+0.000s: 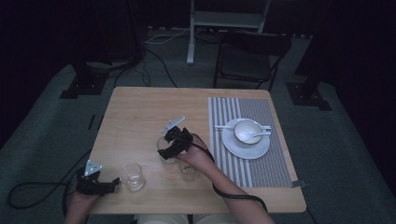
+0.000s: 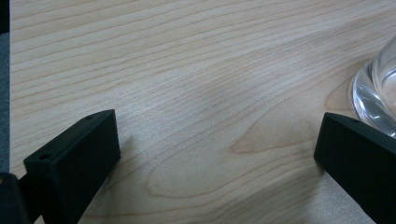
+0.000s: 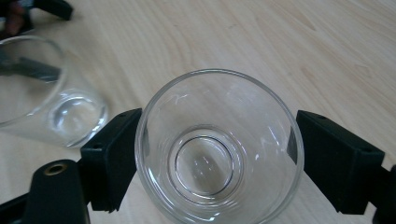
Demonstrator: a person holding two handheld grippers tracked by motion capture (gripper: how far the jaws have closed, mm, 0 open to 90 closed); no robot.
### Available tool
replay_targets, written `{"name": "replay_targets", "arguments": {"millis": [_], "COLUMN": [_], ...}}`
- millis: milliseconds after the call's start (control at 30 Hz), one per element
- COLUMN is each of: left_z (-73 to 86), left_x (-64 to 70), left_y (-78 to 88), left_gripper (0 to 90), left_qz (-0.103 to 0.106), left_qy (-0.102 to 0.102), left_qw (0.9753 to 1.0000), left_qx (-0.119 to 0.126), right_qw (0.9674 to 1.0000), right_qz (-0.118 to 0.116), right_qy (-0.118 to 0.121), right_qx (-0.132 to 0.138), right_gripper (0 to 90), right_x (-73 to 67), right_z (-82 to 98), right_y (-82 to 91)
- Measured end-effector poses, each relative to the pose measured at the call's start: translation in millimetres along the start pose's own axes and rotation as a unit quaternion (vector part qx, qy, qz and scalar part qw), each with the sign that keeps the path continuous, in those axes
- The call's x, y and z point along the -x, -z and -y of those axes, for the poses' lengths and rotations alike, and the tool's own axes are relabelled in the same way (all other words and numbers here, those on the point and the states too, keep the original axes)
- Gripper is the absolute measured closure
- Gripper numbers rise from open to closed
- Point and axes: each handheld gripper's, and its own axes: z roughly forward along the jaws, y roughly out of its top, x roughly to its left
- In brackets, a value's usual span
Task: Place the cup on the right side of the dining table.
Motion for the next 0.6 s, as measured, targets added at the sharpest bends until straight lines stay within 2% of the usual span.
{"name": "replay_targets", "arguments": {"millis": [367, 600], "left_z": [0.0, 0.0], "left_x": [0.0, 0.0], "left_y": [0.1, 0.1], "left_gripper": [0.7, 0.7], "left_qz": [0.001, 0.001], "left_qy": [-0.001, -0.001], "left_qw": [1.0, 1.0], "left_qx": [0.0, 0.0], "right_qw": [0.9995, 0.9984], "right_qz": [0.025, 0.045], "right_qy": [-0.02, -0.033], "right_qx": [0.001, 0.002], "right_gripper": [17.8, 17.8], "right_x": [26.7, 49.1], "right_z": [-6.4, -12.6], "right_y": [2.9, 10.5]}}
